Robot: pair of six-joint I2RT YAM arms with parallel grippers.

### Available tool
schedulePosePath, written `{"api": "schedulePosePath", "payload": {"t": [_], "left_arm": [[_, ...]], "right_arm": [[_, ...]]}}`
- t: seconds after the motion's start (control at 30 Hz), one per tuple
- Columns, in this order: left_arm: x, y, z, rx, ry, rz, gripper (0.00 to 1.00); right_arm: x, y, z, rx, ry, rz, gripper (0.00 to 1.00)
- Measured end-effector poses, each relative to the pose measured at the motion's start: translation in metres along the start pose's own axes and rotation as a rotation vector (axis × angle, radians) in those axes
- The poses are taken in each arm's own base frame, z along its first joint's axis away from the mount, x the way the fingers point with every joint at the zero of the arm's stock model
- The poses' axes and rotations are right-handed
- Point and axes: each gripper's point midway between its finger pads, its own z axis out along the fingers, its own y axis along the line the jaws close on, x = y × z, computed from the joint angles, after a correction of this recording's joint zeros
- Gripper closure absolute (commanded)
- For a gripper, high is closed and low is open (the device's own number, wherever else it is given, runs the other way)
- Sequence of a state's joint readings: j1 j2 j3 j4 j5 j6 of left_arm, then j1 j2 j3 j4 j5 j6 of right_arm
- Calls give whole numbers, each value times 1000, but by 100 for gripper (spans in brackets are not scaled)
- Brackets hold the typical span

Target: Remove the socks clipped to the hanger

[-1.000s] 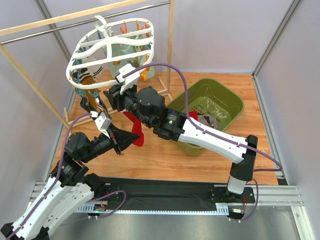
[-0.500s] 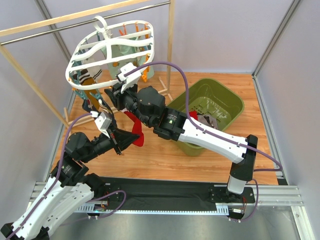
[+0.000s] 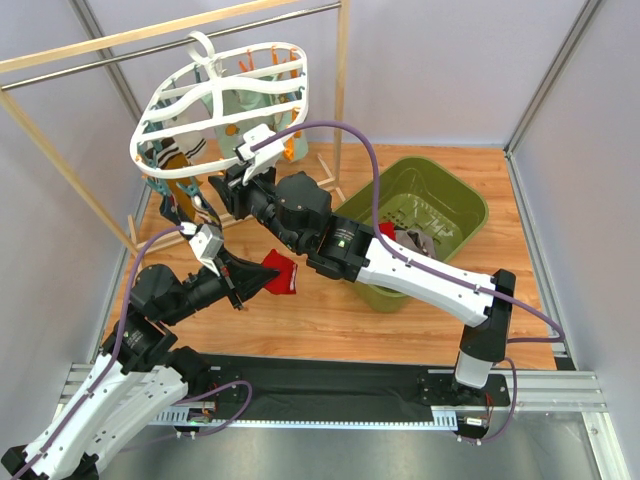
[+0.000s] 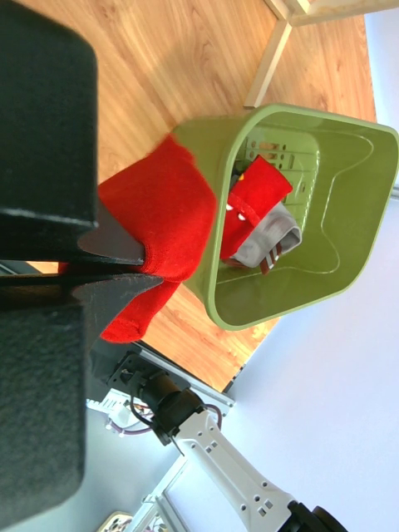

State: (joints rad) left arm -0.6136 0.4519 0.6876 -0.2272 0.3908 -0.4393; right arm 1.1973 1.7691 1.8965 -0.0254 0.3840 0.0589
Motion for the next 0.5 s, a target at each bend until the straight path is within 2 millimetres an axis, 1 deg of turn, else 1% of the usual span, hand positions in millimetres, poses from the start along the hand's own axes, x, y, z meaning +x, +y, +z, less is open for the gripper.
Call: {"api": "schedulePosePath", "payload": {"t": [0.03, 0.07, 0.13, 0.17, 0.23, 0.27, 0.33, 0.37, 0.43, 0.5], "left_arm": [[0, 0, 0, 0, 0, 0, 100], [0, 0, 0, 0, 0, 0, 100], [0, 0, 0, 0, -1, 0, 100], [0, 0, 0, 0, -1, 1, 100], [-1, -1, -1, 1, -4, 1, 100], [0, -1, -2, 1, -4, 2, 100], [0, -2, -4, 1, -4, 1, 100], [0, -2, -4, 1, -3, 1, 100], [1, -2, -4, 2, -1, 0, 100], [2, -3, -5, 9, 8, -5, 100]], "right_arm": [[0, 0, 0, -1, 0, 0, 82], [0, 0, 0, -2, 1, 1, 67], [2, 2, -1, -14, 5, 5, 57], [4, 3, -2, -18, 9, 8, 49], [11, 2, -8, -30, 22, 10, 43], [15, 1, -13, -35, 35, 7, 36], [24, 0, -24, -52, 58, 4, 30], [27, -2, -31, -60, 71, 0, 25], [32, -5, -47, -79, 89, -5, 18], [37, -10, -72, -107, 107, -11, 12]]}}
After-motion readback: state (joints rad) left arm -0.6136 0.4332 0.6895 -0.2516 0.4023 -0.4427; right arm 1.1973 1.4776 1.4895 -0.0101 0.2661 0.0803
